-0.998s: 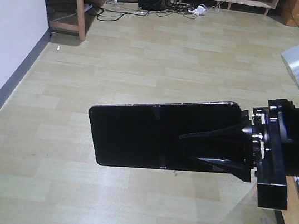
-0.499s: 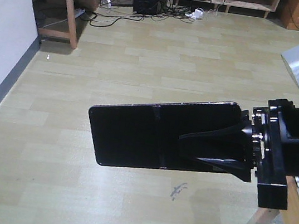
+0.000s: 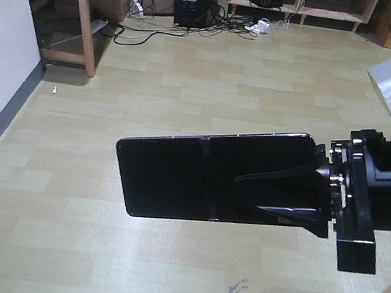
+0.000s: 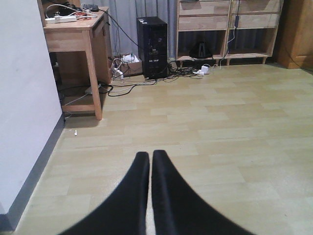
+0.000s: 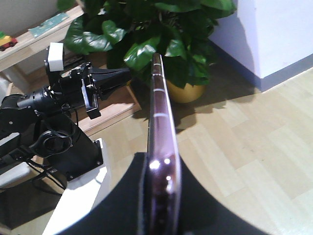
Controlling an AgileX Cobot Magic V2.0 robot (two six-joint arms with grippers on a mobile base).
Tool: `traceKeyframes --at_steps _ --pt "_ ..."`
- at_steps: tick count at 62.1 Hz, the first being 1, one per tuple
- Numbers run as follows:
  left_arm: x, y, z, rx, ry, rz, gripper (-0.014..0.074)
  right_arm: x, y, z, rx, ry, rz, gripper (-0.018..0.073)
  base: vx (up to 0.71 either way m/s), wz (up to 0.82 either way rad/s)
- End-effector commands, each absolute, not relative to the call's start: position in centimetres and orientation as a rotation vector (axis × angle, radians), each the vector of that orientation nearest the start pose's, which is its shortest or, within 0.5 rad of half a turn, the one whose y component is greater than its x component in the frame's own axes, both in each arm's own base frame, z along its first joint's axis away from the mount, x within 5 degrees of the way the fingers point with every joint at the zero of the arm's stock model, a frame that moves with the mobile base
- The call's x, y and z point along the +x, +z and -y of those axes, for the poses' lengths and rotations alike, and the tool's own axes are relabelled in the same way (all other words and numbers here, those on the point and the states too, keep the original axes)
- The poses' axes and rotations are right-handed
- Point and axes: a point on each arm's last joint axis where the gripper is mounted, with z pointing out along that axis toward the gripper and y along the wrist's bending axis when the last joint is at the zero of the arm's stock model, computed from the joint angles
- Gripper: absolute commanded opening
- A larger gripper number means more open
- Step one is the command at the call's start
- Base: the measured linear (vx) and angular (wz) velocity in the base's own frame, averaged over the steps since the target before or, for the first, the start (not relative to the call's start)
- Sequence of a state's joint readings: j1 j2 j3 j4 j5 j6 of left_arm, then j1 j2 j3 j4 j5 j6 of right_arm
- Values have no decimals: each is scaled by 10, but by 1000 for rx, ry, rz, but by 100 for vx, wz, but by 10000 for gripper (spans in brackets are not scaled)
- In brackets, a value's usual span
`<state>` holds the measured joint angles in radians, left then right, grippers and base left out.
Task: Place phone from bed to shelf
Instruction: 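Keep the phone raised in the right gripper while driving across the room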
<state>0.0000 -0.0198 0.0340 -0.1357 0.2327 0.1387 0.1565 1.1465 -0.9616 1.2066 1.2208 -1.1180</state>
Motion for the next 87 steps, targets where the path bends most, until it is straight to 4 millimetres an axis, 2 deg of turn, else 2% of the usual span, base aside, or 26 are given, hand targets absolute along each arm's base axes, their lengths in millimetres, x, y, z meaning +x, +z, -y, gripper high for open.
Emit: traceKeyframes --at_steps 1,87 --pt "56 188 2 14 -28 -1652 1 174 379 -112 -1006 1254 -1795 -4 40 3" --pt "56 188 2 14 -28 -1652 1 174 379 -112 -1006 1254 -1795 -4 37 -1"
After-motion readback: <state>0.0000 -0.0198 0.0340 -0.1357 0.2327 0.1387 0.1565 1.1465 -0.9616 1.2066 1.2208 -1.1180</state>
